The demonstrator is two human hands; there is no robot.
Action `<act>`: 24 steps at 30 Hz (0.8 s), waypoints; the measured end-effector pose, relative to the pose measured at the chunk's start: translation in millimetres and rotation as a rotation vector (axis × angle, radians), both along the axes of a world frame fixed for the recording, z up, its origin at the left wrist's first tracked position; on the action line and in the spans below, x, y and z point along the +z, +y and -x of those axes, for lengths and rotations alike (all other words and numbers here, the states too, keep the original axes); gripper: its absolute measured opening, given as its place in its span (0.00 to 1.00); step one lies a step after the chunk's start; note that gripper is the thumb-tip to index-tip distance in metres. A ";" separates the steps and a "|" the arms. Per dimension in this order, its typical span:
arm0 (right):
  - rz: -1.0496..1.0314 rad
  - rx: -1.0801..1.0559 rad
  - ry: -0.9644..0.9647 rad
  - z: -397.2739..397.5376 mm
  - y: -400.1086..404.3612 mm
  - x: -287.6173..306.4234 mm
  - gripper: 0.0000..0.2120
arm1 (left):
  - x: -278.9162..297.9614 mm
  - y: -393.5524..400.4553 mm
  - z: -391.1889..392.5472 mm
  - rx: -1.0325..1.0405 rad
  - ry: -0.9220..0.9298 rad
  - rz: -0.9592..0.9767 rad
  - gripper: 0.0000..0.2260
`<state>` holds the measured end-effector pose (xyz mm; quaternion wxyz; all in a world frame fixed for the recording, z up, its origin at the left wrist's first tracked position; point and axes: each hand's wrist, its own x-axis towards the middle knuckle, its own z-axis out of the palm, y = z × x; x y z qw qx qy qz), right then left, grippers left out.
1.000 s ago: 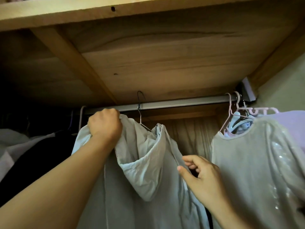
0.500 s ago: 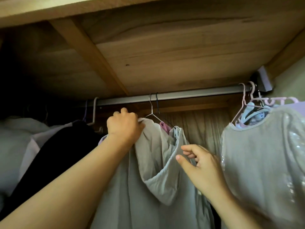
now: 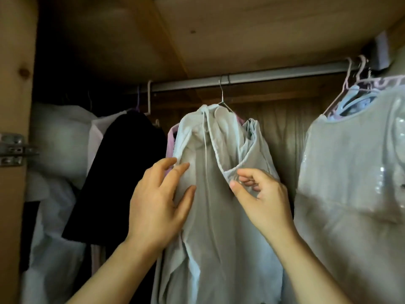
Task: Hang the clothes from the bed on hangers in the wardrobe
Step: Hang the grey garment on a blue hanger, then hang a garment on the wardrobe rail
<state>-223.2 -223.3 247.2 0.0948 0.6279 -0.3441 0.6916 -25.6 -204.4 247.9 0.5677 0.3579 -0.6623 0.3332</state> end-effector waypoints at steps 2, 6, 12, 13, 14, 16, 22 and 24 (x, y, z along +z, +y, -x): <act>-0.043 0.007 0.017 -13.0 13.9 -20.5 0.11 | -28.0 13.9 -7.3 -0.050 0.026 -0.078 0.19; -0.133 0.058 0.064 -36.7 45.9 -69.5 0.12 | -88.0 47.8 -26.0 -0.121 0.091 -0.269 0.17; -0.234 0.204 0.098 -81.5 106.0 -153.3 0.15 | -182.4 120.4 -69.3 -0.065 0.187 -0.581 0.16; -0.253 0.226 0.128 -89.4 115.2 -166.6 0.15 | -197.0 135.0 -77.1 -0.019 0.202 -0.609 0.16; -0.268 0.247 0.168 -96.4 123.0 -178.6 0.14 | -209.8 149.1 -83.6 0.032 0.215 -0.640 0.16; -0.290 0.307 0.253 -115.8 140.4 -205.2 0.13 | -241.0 184.0 -99.4 0.157 0.259 -0.728 0.16; -0.368 0.694 0.418 -183.7 203.9 -273.2 0.14 | -324.9 317.4 -141.9 0.575 0.453 -0.913 0.13; -0.402 0.829 0.447 -205.0 228.1 -294.6 0.14 | -344.6 368.5 -148.9 0.716 0.551 -0.936 0.12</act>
